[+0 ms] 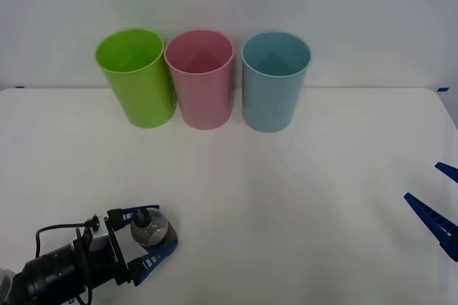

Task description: Grasp the object on the table and drop it into the matching bin: aluminum can to the light blue bin, PET bottle to the pink bin.

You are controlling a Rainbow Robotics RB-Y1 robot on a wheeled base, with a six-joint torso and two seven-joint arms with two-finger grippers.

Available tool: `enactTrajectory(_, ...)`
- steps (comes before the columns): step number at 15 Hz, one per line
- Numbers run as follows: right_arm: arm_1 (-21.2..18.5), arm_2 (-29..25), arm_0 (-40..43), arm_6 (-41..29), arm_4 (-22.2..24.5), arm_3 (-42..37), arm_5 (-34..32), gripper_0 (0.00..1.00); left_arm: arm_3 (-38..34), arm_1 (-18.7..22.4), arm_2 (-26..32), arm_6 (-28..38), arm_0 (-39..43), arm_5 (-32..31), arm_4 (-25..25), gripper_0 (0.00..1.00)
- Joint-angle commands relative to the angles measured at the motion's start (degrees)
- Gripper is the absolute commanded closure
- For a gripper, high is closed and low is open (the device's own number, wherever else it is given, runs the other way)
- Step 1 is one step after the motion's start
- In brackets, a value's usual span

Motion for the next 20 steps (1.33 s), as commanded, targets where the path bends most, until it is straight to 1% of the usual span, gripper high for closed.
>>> enactTrajectory(1,0.0,0.0,0.0,0.0,0.0,0.0,0.0,0.0,-0.08,0.0,0.0,-0.25,-0.15,0.0,0.0,1.0)
enactTrajectory(5,0.0,0.0,0.0,0.0,0.0,0.0,0.0,0.0,-0.08,0.0,0.79,0.01,-0.15,0.0,0.09,1.0)
enactTrajectory(7,0.0,0.0,0.0,0.0,0.0,0.0,0.0,0.0,-0.08,0.0,1.5,0.1,0.02,0.0,1.14,1.0)
enactTrajectory(10,0.0,0.0,0.0,0.0,0.0,0.0,0.0,0.0,-0.08,0.0,2.82,0.37,0.46,0.0,5.27,1.0)
enactTrajectory(13,0.0,0.0,0.0,0.0,0.0,0.0,0.0,0.0,-1.58,0.0,6.86,1.51,2.75,-0.09,10.02,1.0)
enactTrajectory(14,0.0,0.0,0.0,0.0,0.0,0.0,0.0,0.0,-2.81,0.0,8.35,2.56,3.54,0.0,10.72,1.0)
enactTrajectory(16,0.0,0.0,0.0,0.0,0.0,0.0,0.0,0.0,-6.94,0.09,11.43,7.75,5.47,0.17,11.6,1.0)
enactTrajectory(20,0.0,0.0,0.0,0.0,0.0,0.0,0.0,0.0,-14.76,0.18,14.68,17.24,6.62,0.96,12.57,1.0)
